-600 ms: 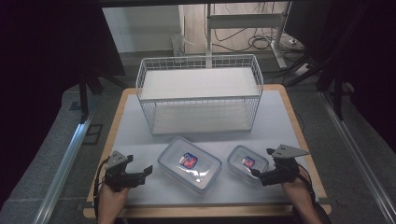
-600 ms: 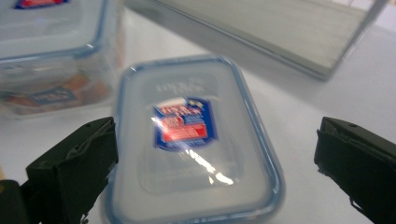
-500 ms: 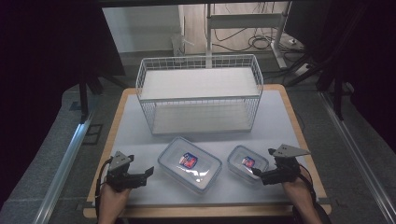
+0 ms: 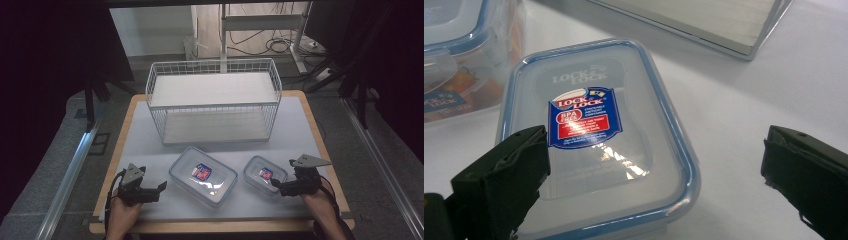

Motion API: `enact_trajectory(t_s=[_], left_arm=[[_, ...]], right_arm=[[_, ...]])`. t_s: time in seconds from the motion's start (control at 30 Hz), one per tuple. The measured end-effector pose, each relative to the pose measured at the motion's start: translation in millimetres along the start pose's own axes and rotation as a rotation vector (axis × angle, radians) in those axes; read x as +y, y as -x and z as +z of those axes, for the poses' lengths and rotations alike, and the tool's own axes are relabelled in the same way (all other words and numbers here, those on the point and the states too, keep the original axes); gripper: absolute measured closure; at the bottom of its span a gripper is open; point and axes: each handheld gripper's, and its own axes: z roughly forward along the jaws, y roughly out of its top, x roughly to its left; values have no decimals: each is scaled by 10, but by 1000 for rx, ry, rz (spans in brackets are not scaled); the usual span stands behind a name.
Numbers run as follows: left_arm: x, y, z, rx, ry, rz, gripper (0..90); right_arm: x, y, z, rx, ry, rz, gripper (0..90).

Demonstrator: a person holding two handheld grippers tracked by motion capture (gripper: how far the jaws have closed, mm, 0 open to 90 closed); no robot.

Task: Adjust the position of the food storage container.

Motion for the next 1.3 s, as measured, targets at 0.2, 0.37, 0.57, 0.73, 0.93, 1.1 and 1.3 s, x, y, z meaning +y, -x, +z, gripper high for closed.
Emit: enact_trajectory(t_s=[0.2, 0.37, 0.57, 0.73, 0.93, 1.1, 1.3], left_arm=[[34, 36, 2, 17, -7, 33, 65], [81, 55, -10, 13, -54, -6, 85], [106, 95, 6, 10, -72, -11, 86], [103, 102, 2, 25, -66, -2, 77], [101, 84, -14, 23, -48, -21, 72], [94, 119, 26, 29, -85, 18, 72], [121, 154, 10, 32, -63, 29, 68]], right_arm=[[15, 0, -26, -39, 26, 16, 0], [44, -39, -15, -51, 42, 17, 0], [77, -127, -13, -11, 15, -34, 0], [137, -219, -70, -17, 20, -36, 171], [194, -327, -135, 83, 13, -31, 625], [216, -491, -84, 158, -16, -104, 864], [215, -744, 113, 207, -87, -146, 899]])
